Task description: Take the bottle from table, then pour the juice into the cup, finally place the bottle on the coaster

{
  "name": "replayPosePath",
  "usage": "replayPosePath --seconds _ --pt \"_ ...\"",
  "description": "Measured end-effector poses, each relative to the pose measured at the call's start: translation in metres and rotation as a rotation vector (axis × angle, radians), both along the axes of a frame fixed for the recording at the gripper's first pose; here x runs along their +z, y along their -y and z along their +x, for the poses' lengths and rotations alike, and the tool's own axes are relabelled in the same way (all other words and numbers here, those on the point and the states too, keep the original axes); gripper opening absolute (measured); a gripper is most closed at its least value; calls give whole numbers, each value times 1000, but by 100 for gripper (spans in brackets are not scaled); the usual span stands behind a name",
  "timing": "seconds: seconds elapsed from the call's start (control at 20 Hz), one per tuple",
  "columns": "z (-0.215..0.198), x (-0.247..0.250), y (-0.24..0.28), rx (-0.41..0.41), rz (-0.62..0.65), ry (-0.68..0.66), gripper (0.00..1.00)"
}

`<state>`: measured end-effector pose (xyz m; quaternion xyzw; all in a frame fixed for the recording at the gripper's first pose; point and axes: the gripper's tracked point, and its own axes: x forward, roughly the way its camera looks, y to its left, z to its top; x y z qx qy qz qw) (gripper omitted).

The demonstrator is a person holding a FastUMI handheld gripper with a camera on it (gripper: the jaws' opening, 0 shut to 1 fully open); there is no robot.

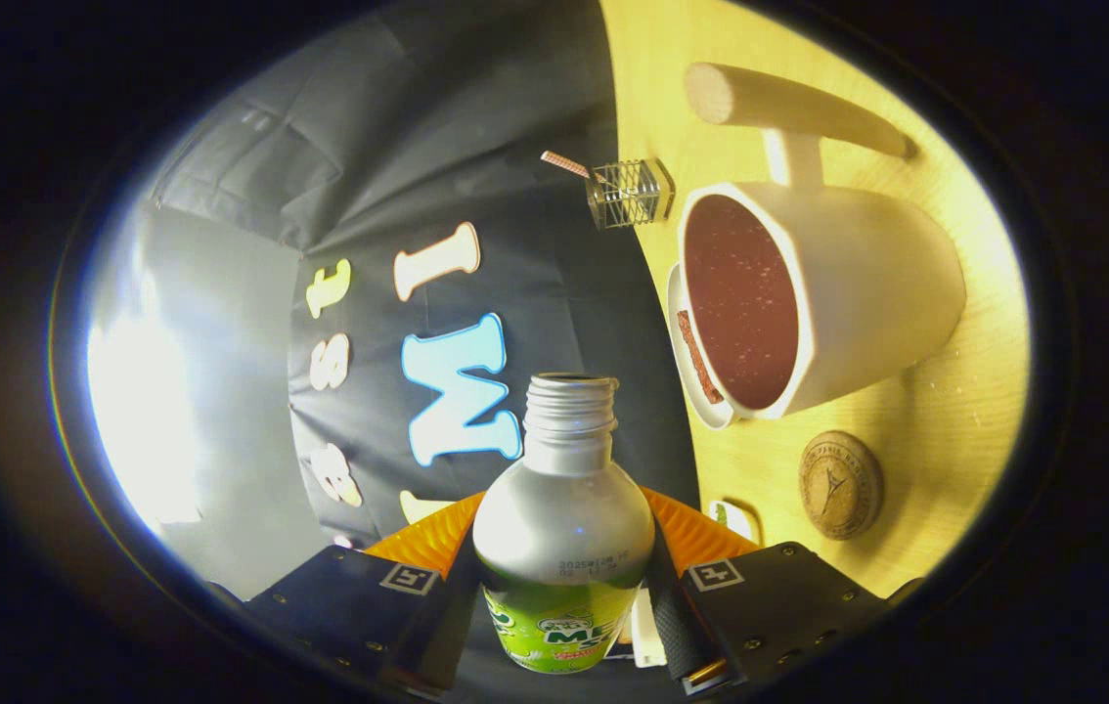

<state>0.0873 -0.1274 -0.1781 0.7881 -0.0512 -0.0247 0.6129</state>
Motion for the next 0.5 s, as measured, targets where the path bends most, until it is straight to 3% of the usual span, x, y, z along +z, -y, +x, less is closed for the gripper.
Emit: replayPosePath --seconds 0.5 --pt "-5 -6 -3 33 -334 -59 77"
